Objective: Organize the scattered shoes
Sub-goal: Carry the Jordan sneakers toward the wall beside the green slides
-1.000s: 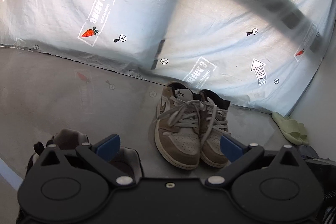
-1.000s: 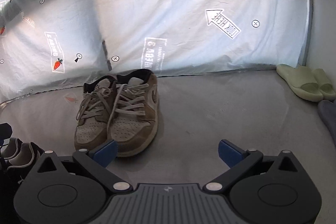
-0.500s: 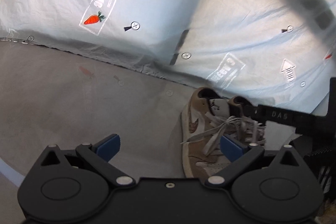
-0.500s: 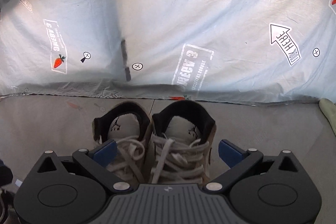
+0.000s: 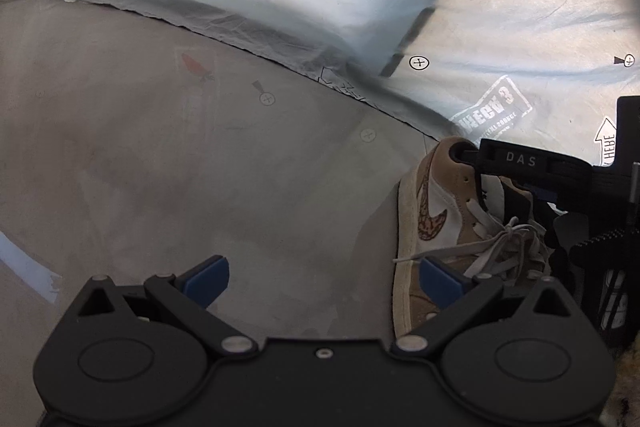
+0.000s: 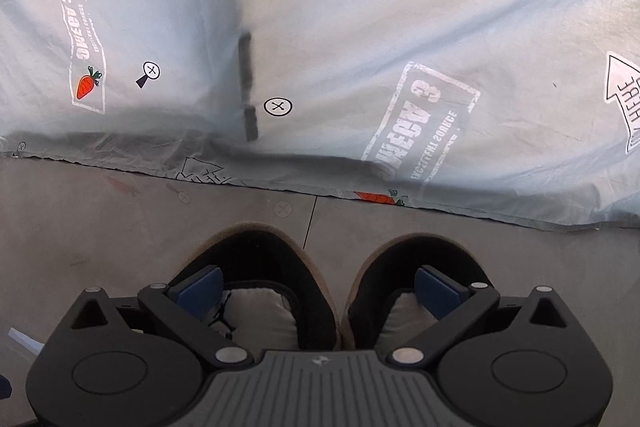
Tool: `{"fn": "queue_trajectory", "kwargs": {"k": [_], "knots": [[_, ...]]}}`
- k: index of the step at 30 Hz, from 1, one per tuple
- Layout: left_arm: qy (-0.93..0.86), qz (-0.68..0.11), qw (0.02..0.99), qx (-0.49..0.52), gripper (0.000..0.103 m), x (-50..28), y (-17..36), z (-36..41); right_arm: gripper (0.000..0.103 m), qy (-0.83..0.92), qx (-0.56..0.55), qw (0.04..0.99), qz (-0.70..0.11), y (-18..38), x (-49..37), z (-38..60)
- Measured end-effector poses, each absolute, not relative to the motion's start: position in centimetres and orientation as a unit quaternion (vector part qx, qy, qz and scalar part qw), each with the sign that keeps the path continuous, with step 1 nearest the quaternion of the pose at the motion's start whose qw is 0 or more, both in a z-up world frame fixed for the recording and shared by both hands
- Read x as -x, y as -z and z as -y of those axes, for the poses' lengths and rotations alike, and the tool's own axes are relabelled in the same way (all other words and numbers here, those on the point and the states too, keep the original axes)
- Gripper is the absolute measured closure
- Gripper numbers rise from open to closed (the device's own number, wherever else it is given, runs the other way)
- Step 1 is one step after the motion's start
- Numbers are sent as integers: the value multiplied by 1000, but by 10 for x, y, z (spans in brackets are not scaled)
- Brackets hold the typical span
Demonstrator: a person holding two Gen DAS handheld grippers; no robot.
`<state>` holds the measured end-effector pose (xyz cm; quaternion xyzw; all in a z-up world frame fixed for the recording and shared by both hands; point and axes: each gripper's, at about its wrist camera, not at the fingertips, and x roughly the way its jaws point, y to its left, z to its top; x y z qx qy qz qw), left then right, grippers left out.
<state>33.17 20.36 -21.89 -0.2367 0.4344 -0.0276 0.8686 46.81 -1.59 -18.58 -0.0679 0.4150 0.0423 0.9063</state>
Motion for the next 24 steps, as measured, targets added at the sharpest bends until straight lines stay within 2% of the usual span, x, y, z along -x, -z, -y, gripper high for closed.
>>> {"fn": "queue_trajectory", "kwargs": {"k": [7,11,18,22,24], "knots": [[27,-435,868,239,1,-332,219,-204,6,11,63,868,-493,183,-502,16],[25,-436,867,241,1,-332,221,-205,5,24,38,833,-552,203,-532,28],[21,-438,865,245,1,-332,222,-205,7,6,51,835,-548,211,-540,24],[23,-423,872,244,1,-327,219,-206,20,-7,53,852,-521,207,-532,27],[20,-413,878,241,1,-324,216,-206,24,-16,53,863,-503,204,-525,29]]}}
